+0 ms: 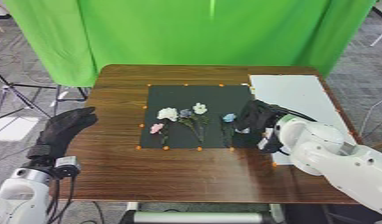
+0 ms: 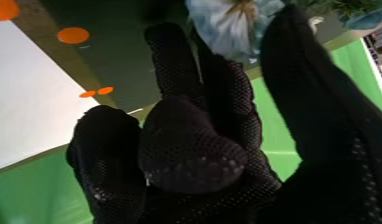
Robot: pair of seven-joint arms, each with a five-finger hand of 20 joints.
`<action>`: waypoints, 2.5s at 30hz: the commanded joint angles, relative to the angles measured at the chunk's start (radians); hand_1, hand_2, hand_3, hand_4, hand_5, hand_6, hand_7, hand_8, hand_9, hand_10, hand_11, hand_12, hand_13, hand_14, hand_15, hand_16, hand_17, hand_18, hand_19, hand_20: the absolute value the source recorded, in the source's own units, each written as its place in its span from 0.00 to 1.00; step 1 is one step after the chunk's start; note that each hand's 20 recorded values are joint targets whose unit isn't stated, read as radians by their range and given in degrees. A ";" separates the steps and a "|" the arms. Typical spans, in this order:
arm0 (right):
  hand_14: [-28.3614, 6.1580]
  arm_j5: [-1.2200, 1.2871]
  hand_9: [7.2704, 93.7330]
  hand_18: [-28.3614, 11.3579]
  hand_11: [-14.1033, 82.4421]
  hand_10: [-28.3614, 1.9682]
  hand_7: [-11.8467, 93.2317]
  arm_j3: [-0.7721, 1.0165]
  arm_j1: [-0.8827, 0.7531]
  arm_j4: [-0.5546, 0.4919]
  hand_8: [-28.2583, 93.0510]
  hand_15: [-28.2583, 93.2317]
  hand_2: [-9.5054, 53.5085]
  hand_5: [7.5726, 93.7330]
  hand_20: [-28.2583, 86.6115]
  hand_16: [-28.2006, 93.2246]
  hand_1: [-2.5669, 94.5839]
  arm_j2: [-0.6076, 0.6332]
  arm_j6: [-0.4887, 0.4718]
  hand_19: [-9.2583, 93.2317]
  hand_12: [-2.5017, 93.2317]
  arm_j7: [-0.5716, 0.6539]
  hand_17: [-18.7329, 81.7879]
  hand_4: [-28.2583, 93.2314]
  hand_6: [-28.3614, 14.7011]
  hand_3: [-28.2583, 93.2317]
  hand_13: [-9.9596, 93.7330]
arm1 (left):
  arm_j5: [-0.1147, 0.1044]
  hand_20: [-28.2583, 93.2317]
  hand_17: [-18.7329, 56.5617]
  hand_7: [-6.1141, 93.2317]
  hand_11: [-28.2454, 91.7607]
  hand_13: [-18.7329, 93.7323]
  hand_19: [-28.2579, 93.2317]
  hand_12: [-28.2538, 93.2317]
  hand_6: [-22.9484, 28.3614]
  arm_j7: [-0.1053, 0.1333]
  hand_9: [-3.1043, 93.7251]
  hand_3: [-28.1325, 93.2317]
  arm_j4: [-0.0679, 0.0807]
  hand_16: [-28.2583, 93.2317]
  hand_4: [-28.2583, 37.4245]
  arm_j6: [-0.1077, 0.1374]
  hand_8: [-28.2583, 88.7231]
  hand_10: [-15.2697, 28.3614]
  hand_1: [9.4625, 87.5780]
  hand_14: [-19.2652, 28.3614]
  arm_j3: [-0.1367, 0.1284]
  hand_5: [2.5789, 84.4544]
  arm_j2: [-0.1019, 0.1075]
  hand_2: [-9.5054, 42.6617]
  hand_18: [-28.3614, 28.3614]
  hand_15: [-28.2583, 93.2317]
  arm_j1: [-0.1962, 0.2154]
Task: Arrange flowers
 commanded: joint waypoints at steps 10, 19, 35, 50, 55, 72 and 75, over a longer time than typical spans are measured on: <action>0.83 0.038 0.69 0.36 0.24 0.46 0.24 0.218 -0.049 -0.045 0.17 0.77 0.00 0.66 0.79 0.46 0.39 0.014 0.033 1.00 0.18 -0.024 0.86 0.11 0.67 0.74 1.00 | 0.002 0.35 0.25 0.26 0.44 0.48 0.28 0.37 0.50 -0.002 0.49 0.75 0.002 0.27 0.22 -0.022 0.17 0.64 0.27 0.76 -0.006 0.51 -0.003 0.06 0.73 0.36 0.002; 0.72 0.229 0.68 0.32 0.24 0.46 0.24 0.660 -0.377 -0.092 0.17 0.65 0.00 0.66 0.63 0.47 0.34 -0.091 0.327 0.97 0.19 -0.208 0.75 0.12 0.65 0.74 0.94 | 0.001 0.34 0.26 0.26 0.44 0.48 0.28 0.37 0.50 0.021 0.49 0.75 0.009 0.27 0.22 -0.002 0.17 0.65 0.27 0.76 0.012 0.51 -0.001 0.06 0.71 0.36 -0.006; 0.52 0.728 0.31 0.42 0.17 0.48 0.13 1.077 -0.723 -0.036 0.19 0.24 0.24 0.31 0.45 0.32 0.06 -0.702 -0.096 0.08 0.14 -0.886 0.29 0.09 0.65 0.79 0.29 | 0.043 0.34 0.30 0.27 0.44 0.49 0.25 0.36 0.50 0.142 0.51 0.76 0.051 0.26 0.21 0.050 0.17 0.65 0.26 0.74 0.136 0.52 -0.005 0.07 0.65 0.33 -0.125; 0.52 0.704 0.26 0.41 0.16 0.50 0.14 1.128 -0.865 -0.074 0.18 0.21 0.26 0.26 0.42 0.30 0.01 -0.732 -0.124 0.08 0.12 -0.885 0.25 0.08 0.68 0.79 0.24 | 0.024 0.33 0.32 0.23 0.40 0.44 0.24 0.34 0.49 0.223 0.51 0.78 0.067 0.23 0.15 0.131 0.17 0.66 0.21 0.66 0.206 0.49 -0.019 0.11 0.61 0.29 -0.187; 0.55 0.711 0.26 0.42 0.16 0.53 0.14 1.128 -0.882 -0.081 0.18 0.21 0.26 0.29 0.42 0.30 0.01 -0.729 -0.110 0.09 0.12 -0.893 0.25 0.07 0.67 0.79 0.25 | -0.017 0.33 0.30 0.17 0.32 0.37 0.24 0.29 0.50 0.251 0.43 0.79 0.057 0.18 0.05 0.184 0.16 0.62 0.13 0.57 0.201 0.39 -0.003 0.12 0.58 0.27 -0.172; 0.41 0.919 0.50 0.36 0.21 0.46 0.17 1.029 -0.864 -0.101 0.18 0.34 0.18 0.44 0.55 0.26 0.08 -0.658 0.223 0.11 0.10 -1.029 0.48 0.08 0.64 0.77 0.51 | -0.020 0.48 0.50 0.10 0.36 0.62 0.34 0.30 0.66 0.254 0.51 0.77 0.065 0.24 0.13 0.081 0.19 0.66 0.18 0.78 0.171 0.49 0.018 0.03 0.76 0.41 -0.165; 0.49 0.683 0.81 0.41 0.29 0.46 0.25 0.986 -0.841 -0.102 0.22 0.39 0.14 0.61 0.64 0.35 0.32 -0.651 0.556 0.12 0.20 -0.986 0.56 0.12 0.65 0.83 0.69 | 0.139 0.48 0.69 0.14 0.66 0.84 0.69 0.43 0.60 0.269 0.76 0.75 0.076 0.26 0.17 0.219 0.19 0.67 0.20 0.75 0.188 0.53 0.008 0.04 0.88 0.80 -0.176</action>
